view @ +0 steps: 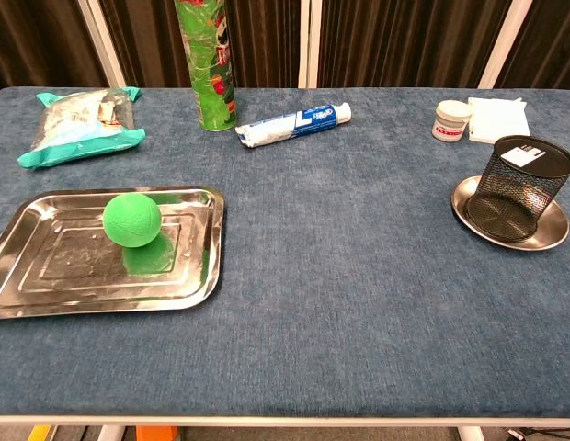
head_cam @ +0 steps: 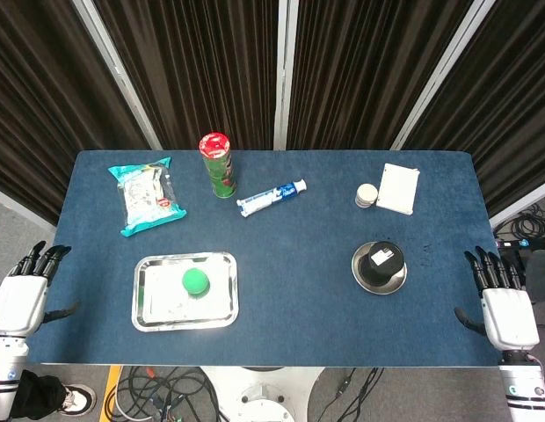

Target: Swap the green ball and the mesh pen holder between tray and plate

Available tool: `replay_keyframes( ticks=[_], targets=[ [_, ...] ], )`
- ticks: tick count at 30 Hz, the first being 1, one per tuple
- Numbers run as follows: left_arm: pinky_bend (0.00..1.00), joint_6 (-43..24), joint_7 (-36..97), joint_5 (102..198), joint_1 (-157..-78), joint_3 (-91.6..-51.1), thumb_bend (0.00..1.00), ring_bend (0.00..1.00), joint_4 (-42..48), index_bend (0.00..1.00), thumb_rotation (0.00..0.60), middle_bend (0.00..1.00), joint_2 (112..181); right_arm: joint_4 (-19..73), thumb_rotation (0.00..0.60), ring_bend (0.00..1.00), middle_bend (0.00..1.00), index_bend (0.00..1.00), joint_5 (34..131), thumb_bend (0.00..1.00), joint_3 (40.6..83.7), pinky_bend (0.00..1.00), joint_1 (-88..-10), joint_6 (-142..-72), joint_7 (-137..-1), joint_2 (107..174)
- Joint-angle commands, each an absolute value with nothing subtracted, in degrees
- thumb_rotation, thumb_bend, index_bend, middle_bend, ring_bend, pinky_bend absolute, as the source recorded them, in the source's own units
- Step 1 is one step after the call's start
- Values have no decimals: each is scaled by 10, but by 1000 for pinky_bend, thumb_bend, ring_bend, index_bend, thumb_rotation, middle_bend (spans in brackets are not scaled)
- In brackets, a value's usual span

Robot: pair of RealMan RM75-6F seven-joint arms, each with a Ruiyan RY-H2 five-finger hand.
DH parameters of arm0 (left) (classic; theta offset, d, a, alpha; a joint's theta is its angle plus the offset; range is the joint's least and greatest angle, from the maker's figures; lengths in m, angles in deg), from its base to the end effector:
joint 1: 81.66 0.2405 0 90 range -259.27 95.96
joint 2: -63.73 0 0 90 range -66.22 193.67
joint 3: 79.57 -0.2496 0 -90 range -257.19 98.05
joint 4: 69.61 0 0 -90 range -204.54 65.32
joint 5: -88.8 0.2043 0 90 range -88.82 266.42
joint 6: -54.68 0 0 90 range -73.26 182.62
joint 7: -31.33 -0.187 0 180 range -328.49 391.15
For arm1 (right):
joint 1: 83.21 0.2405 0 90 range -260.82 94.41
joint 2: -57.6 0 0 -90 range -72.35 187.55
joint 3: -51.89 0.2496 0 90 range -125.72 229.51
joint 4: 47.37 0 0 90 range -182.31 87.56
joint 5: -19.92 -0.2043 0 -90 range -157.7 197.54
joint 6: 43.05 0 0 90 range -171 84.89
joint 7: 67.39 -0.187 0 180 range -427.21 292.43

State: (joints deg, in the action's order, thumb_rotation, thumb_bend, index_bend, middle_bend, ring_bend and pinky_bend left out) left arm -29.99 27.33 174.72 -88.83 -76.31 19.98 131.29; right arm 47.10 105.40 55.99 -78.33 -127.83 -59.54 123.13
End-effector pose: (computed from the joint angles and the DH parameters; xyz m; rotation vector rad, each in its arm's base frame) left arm -0.2976 0.2370 0.1467 -1.4227 -0.8355 -0.8939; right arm -0.2927 -0.2267 0.1535 1.3985 -0.8396 0.8584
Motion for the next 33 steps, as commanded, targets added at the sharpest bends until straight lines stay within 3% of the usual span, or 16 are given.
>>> replay_keyframes(
  ticks=[1,15,25,33],
  targets=[
    [202,-298,274,1746,-888,-765,49,31,201,135,565,142,1312,470,600,0,0,0,1051,104,558,0,-783,-1272,-596,1232],
    [201,-291,274,1747,-890,-768,49,31,194,135,565,142,1317,496,600,0,0,0,1031,104,569,0,-753,-1224,-579,1222],
    [202,-304,279,1753,-882,-774,50,31,189,135,567,142,1322,529,600,0,0,0,910,89,621,0,-629,-1022,-550,1191],
    [201,-301,290,1748,-879,-776,50,31,177,135,569,142,1321,510,600,0,0,0,842,89,637,0,-563,-957,-524,1229]
  ],
)
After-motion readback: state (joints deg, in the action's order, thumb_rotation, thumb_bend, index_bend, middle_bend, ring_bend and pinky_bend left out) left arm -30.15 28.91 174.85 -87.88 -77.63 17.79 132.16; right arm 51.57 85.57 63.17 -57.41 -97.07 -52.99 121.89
